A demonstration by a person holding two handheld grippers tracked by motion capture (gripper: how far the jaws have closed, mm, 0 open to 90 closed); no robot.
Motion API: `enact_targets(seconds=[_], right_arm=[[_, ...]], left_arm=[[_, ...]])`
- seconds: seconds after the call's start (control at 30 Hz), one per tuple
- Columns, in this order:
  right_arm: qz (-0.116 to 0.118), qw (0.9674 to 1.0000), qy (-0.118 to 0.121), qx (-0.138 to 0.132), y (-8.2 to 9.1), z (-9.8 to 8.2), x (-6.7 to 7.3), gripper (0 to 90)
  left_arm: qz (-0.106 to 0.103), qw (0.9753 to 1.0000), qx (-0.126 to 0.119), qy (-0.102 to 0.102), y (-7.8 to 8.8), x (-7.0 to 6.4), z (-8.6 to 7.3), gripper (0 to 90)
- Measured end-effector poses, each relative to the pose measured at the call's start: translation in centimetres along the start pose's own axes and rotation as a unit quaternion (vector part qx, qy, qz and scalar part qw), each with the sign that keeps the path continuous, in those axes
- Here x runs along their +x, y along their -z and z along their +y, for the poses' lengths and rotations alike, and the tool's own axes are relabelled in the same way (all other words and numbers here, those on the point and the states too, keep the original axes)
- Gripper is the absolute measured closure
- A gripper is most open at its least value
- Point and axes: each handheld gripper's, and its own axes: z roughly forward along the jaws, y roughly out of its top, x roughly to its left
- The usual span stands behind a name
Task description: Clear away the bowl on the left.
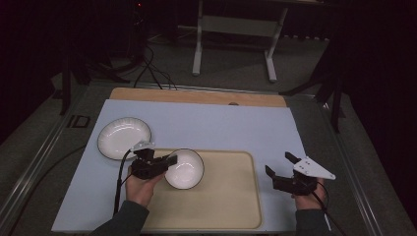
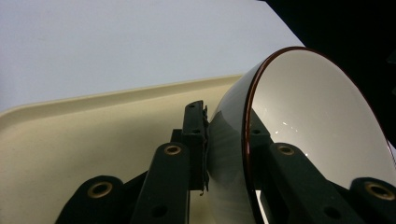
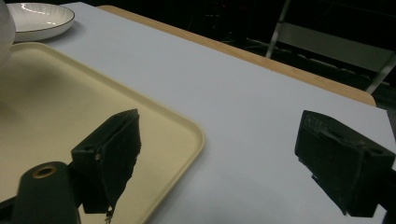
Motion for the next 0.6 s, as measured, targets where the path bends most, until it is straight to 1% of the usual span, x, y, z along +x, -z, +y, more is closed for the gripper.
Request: enact_targets(seconds=[0.27,0.5,0.6], right_arm=[[0.0,1.0,0.001,0.0,0.0,0.0,0.1,14.0],[0.0,1.0,0.001,0.0,0.0,0.0,0.1,14.0],[0.0,1.0,0.001,0.0,0.0,0.0,0.1,14.0]], left_arm=[[-0.002,0.9999,0.013,-0.004,-0.6,-0.3,-0.4,77.9],[0.002,0.9997,0.024,-0.009,-1.2,-0.4,-0.7,77.8],[0.002,0.9996,0.028,-0.007,-1.4,-0.4,-0.8,77.9]])
